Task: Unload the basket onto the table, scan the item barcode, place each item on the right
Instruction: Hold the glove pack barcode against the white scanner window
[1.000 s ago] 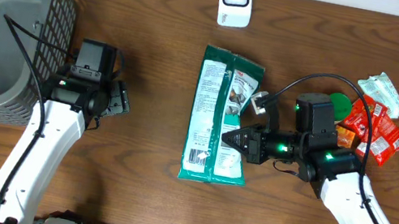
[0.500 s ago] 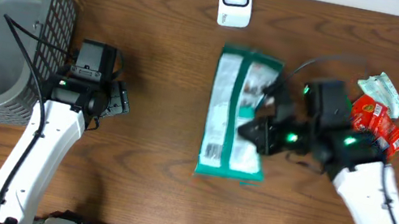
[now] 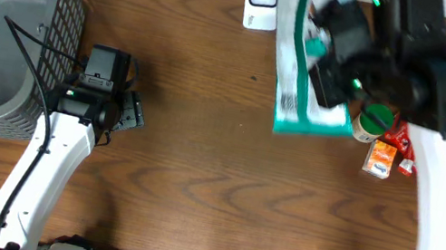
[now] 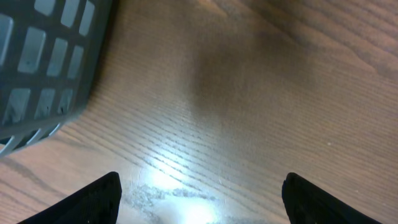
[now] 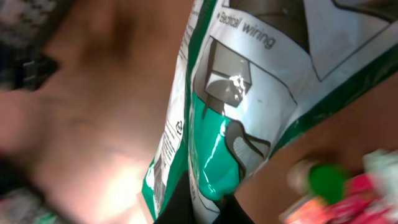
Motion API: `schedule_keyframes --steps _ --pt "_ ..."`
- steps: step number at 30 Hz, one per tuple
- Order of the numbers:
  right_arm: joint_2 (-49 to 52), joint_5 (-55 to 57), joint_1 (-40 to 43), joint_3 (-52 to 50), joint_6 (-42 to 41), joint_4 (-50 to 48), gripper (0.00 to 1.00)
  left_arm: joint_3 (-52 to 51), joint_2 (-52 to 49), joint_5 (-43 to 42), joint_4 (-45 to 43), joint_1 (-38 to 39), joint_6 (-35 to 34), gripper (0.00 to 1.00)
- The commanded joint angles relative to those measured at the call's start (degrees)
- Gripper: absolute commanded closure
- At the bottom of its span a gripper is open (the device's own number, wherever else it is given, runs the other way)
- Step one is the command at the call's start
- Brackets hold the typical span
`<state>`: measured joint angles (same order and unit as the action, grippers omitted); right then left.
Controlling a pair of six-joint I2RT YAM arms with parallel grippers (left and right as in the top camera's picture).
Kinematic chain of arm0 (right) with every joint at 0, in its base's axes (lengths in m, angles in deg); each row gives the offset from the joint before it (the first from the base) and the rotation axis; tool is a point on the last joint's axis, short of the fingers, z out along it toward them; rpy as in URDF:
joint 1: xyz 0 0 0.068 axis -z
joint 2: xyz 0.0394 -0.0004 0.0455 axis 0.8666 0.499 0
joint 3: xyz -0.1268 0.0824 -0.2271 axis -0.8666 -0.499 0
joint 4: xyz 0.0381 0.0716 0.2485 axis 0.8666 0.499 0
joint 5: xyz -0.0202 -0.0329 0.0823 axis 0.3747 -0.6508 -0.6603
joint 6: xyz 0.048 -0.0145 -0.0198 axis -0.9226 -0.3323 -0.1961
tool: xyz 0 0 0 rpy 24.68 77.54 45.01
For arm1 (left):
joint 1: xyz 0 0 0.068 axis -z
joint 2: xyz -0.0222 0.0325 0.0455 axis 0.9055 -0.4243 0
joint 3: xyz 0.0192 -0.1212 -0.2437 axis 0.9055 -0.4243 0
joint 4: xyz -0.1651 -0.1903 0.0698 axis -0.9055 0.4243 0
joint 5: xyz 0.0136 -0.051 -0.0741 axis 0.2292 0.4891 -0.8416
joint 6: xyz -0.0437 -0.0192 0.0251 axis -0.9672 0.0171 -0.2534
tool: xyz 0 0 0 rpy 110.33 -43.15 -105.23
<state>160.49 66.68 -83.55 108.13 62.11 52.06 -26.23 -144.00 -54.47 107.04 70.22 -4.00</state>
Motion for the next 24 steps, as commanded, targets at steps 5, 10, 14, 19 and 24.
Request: schedule_keyframes --steps 5,10,14,19,24 --pt "10.6 25.9 -9.9 7.5 19.0 -10.8 0.99 -0.2 0.1 0.7 0.0 -0.3 0.2 0.16" --pt "18.8 38.6 -13.1 7.5 34.2 -21.2 0.99 -0.2 0.1 0.7 0.0 -0.3 0.2 0.16" --pt "25.8 46.1 -12.9 7.5 43.9 -34.5 0.99 -0.2 0.1 0.7 0.0 -0.3 0.2 0.16" --pt "35.4 51.1 -12.4 7.5 57.0 -52.9 0.99 -0.2 0.1 0.7 0.0 -0.3 0.2 0.16" --pt "43.4 51.2 -10.8 7.5 62.4 -70.8 0.99 -0.2 0.1 0.7 0.0 -0.3 0.2 0.16"
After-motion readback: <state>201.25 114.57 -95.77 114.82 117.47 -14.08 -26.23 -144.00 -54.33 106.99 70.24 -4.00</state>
